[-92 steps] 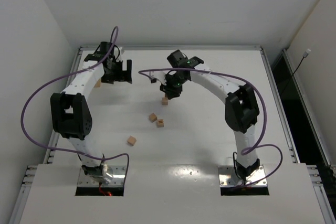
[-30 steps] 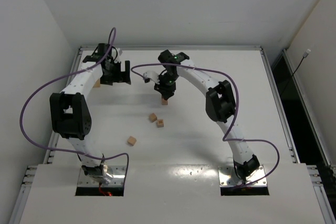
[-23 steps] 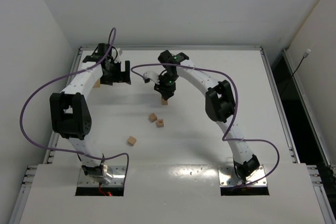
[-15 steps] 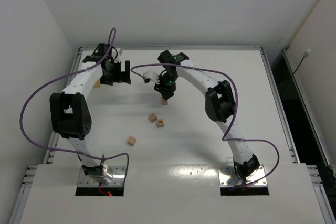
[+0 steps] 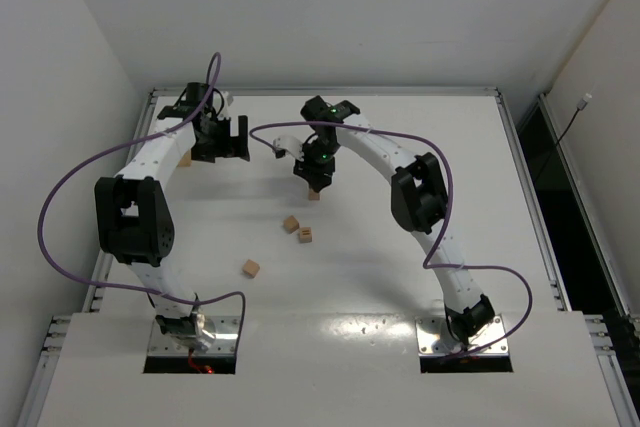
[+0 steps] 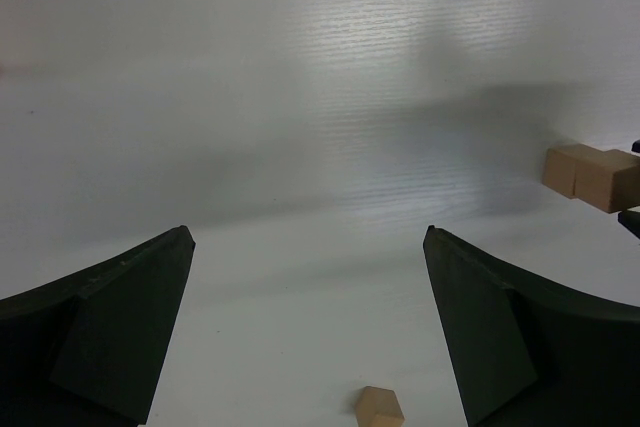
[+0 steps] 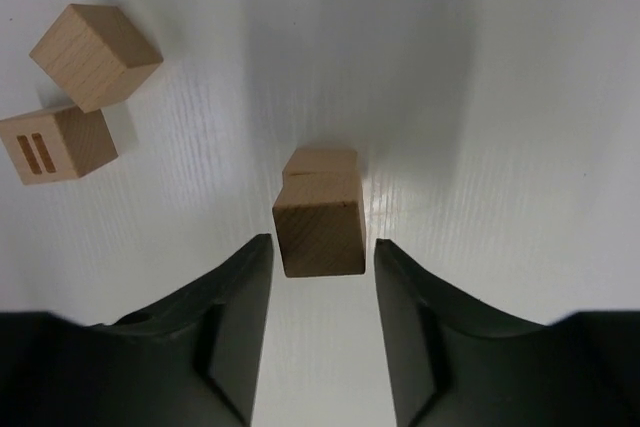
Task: Build the wood block tower
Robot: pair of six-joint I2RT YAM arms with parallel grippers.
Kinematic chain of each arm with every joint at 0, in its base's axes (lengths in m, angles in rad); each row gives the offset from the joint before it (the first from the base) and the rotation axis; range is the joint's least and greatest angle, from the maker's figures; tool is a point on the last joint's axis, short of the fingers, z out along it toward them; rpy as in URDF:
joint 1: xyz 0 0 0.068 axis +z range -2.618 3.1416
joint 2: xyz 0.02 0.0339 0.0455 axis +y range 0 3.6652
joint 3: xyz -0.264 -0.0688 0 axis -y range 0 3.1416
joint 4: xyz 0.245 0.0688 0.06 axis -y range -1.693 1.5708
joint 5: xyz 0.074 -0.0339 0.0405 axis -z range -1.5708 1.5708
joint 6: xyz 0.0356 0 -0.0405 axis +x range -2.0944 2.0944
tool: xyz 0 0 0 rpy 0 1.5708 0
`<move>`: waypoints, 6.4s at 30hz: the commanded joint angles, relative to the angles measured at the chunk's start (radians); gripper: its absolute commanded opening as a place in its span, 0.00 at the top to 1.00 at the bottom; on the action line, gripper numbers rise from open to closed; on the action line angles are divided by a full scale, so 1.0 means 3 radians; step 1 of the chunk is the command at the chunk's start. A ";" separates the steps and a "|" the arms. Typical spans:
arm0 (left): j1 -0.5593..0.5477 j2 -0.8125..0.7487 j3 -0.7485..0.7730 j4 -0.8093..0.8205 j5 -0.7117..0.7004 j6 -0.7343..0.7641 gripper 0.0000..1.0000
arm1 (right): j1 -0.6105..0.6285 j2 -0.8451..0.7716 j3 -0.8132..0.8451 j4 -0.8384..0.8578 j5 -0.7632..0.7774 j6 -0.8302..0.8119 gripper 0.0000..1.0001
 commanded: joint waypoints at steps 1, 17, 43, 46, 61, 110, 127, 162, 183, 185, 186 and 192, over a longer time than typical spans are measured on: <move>0.0045 -0.0042 -0.0005 0.0072 0.0052 0.0034 0.00 | -0.0022 -0.0029 -0.0050 0.0060 -0.0038 -0.0012 0.54; 0.0045 -0.0012 0.0026 0.0072 0.0052 0.0034 0.00 | -0.0022 -0.0167 -0.0184 0.0121 -0.0130 -0.0012 0.33; 0.0045 -0.0369 -0.0194 0.0041 0.0240 0.0207 0.00 | -0.0180 -0.1797 -0.1368 0.0985 0.0344 0.0737 0.00; -0.0256 -0.0696 -0.0561 0.0113 0.0338 0.0397 0.00 | -0.0425 -0.2369 -0.2028 0.1337 0.0686 0.1105 0.00; -0.1969 -0.1172 -0.1477 0.0261 -0.0490 0.0796 0.28 | -0.1356 -0.3347 -0.3860 0.1911 0.1358 0.1961 0.02; -0.2088 -0.0053 -0.1278 0.0890 -0.0480 0.0980 0.65 | -0.1771 -0.2964 -0.3589 0.1696 0.0688 0.2007 0.05; -0.1919 -0.0442 -0.0275 -0.0013 -0.0046 0.1787 1.00 | -0.1771 -0.2933 -0.3589 0.1696 0.0556 0.1977 0.06; -0.1551 0.1312 0.2004 -0.1636 0.0619 0.2877 1.00 | -0.1771 -0.2805 -0.3466 0.1666 0.0397 0.1946 0.09; -0.1612 0.1579 0.2188 -0.1575 0.0583 0.2908 1.00 | -0.1771 -0.2775 -0.3436 0.1635 0.0427 0.1946 0.09; -0.1612 0.1614 0.2188 -0.1575 0.0583 0.2908 1.00 | -0.1771 -0.2775 -0.3436 0.1635 0.0427 0.1946 0.09; -0.1612 0.1614 0.2219 -0.1575 0.0583 0.2908 1.00 | -0.1771 -0.2775 -0.3436 0.1635 0.0427 0.1946 0.09; -0.1612 0.1645 0.2250 -0.1575 0.0583 0.2908 1.00 | -0.1771 -0.2744 -0.3436 0.1635 0.0427 0.1946 0.09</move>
